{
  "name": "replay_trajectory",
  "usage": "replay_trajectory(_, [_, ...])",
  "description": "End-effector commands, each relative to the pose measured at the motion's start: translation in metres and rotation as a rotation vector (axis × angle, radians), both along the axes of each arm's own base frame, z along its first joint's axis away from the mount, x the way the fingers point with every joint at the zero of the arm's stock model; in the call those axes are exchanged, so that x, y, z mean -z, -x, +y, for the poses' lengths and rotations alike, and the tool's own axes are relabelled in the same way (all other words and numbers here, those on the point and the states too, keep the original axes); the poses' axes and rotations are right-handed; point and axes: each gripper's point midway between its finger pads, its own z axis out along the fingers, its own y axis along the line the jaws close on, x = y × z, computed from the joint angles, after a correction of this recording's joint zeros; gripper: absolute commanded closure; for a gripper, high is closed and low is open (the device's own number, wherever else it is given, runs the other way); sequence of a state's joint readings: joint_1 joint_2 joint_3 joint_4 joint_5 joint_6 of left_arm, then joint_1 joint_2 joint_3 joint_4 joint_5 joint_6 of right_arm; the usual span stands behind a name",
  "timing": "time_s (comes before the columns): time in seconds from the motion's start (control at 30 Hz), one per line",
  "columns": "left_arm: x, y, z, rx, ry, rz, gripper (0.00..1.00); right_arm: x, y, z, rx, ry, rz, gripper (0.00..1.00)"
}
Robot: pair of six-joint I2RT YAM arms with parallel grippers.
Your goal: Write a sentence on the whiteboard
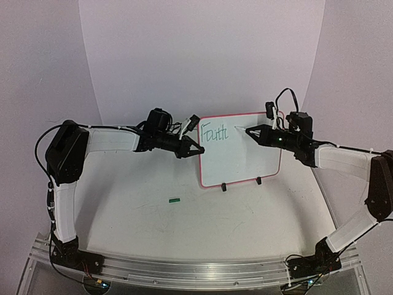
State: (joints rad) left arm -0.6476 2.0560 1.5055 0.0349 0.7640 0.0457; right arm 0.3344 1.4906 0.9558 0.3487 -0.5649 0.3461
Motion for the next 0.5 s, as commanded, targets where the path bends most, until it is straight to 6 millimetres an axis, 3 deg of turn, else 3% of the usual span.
replay_trajectory(0.0, [0.058,0.039,0.002,0.062,-0.164,0.167,1.0,-0.003,-0.012,-0.009,0.059,0.0,-0.015,1.0])
replay_trajectory(0.27, [0.057,0.039,0.002,0.062,-0.163,0.166,1.0,0.017,-0.001,-0.008,0.037,0.007,0.035,1.0])
replay_trajectory(0.47, [0.058,0.039,0.002,0.062,-0.164,0.168,1.0,0.019,0.004,-0.009,0.032,0.006,0.042,1.0])
